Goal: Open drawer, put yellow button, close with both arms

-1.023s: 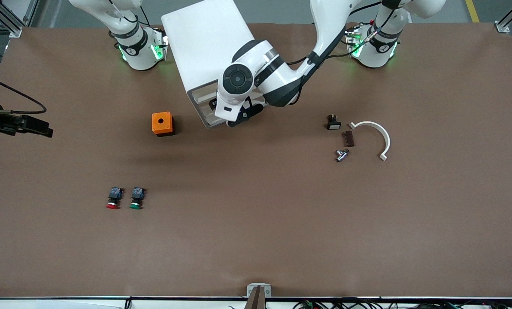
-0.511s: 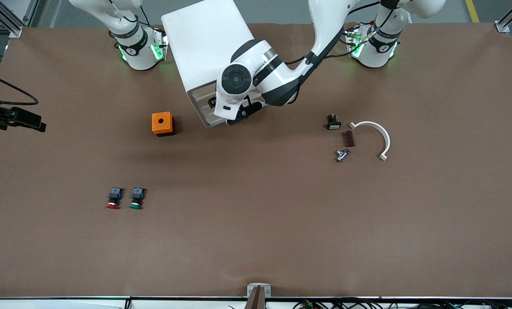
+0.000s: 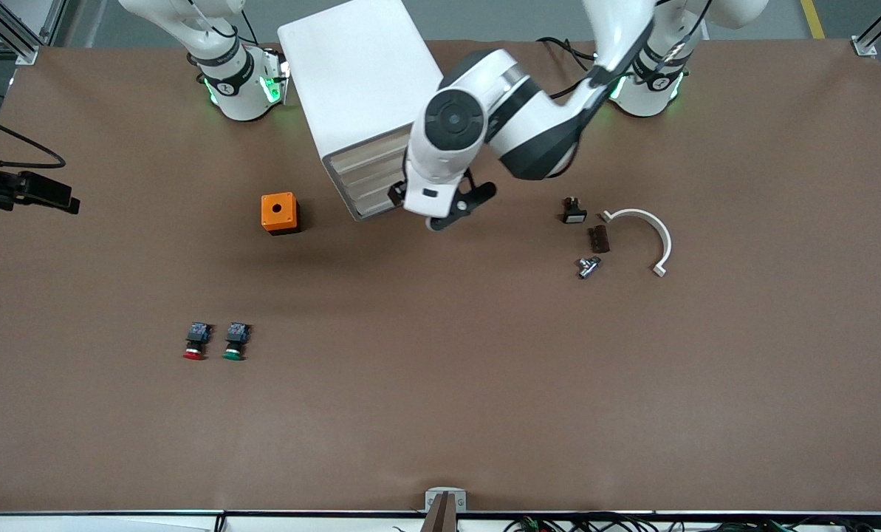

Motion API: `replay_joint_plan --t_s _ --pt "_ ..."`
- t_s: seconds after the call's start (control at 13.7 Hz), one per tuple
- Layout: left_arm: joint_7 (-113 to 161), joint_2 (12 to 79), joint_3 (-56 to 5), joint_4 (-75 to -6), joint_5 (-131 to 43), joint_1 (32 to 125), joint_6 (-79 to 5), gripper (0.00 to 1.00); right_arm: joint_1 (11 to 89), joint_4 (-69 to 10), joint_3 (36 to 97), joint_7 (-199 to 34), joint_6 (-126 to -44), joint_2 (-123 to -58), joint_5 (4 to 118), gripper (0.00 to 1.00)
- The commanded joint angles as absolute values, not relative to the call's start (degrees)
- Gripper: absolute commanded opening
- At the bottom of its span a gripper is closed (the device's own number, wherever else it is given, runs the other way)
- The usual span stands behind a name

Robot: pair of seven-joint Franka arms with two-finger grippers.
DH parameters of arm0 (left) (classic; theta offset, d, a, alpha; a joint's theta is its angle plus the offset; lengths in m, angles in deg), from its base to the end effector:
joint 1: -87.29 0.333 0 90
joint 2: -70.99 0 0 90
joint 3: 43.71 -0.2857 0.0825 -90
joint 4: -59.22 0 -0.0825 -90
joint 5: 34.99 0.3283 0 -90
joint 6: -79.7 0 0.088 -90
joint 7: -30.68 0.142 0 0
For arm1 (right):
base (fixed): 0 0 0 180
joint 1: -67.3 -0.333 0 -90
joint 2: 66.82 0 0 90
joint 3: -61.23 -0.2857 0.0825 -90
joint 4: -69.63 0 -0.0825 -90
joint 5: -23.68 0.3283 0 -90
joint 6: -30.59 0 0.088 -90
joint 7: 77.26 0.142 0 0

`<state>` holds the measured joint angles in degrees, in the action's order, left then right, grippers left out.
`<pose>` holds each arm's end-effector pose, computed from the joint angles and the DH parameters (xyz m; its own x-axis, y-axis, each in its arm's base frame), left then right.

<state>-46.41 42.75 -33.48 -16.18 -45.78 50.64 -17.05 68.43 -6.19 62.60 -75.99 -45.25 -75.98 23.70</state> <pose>0.4177 -0.4542 0.4050 0.7997 0.5292 -0.2835 0.5374 -0.8415 -0.0549 0.5106 -0.0212 0.5587 0.9852 -0.0654 -0.1587 -0.0651 -0.9979 0.0070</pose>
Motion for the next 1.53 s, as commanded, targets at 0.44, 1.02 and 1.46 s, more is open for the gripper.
replay_joint_plan --t_s 0.44,1.02,1.46 --pt "-8.6 58.5 -33.3 -16.8 -41.2 73.2 8.1 0.99 69.3 -16.1 61.9 -75.7 -51.1 -68.1 24.9 1.00" --pt "19.0 71.9 -33.0 -29.9 -35.3 89.0 6.9 0.99 68.7 -21.8 61.9 -75.7 -55.1 -62.7 24.9 1.00" --pt "20.5 73.2 -33.1 -31.6 -34.2 90.7 -4.7 0.99 68.6 -23.2 62.0 -75.8 -55.5 -60.9 25.0 1.00"
